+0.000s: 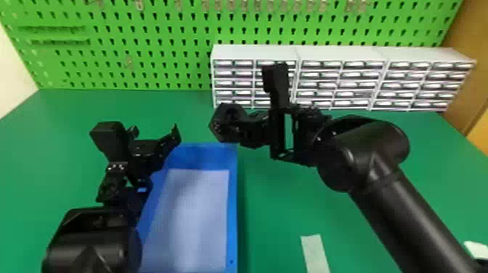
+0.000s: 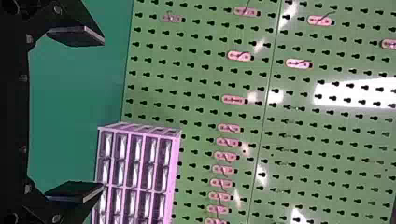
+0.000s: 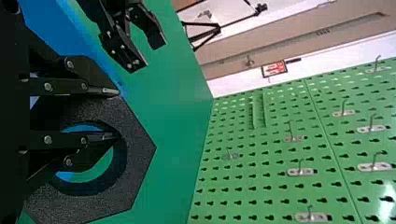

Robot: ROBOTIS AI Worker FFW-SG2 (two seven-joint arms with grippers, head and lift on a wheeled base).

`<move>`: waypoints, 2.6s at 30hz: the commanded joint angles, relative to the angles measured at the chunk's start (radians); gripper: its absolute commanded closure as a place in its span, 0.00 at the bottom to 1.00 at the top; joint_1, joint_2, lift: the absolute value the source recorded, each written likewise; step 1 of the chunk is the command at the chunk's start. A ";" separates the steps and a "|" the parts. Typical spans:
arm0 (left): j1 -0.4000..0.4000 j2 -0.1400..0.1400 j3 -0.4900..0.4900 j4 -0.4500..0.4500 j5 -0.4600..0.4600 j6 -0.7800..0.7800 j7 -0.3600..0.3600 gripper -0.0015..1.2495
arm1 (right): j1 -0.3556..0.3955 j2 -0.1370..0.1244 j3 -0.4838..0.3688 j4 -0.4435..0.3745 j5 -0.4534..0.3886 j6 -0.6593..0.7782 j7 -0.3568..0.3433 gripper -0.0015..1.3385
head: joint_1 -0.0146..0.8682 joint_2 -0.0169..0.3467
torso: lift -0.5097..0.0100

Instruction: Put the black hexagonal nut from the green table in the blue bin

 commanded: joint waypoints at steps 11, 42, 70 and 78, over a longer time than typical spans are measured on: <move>0.000 0.000 0.000 0.000 0.000 0.000 0.000 0.14 | -0.031 0.000 0.072 0.062 -0.053 0.000 0.013 0.85 | 0.79 0.19 | 0.79; -0.003 0.000 -0.001 0.000 -0.001 0.000 0.000 0.14 | -0.049 0.005 0.158 0.103 -0.092 -0.003 0.016 0.85 | 0.79 0.19 | 0.79; -0.006 0.000 -0.001 0.000 0.002 0.000 0.000 0.14 | -0.046 0.014 0.181 0.138 -0.093 0.000 0.016 0.81 | 0.79 0.19 | 0.79; -0.006 0.000 0.002 0.000 0.002 0.000 0.000 0.14 | -0.048 0.014 0.176 0.138 -0.080 0.000 0.017 0.43 | 0.79 0.19 | 0.79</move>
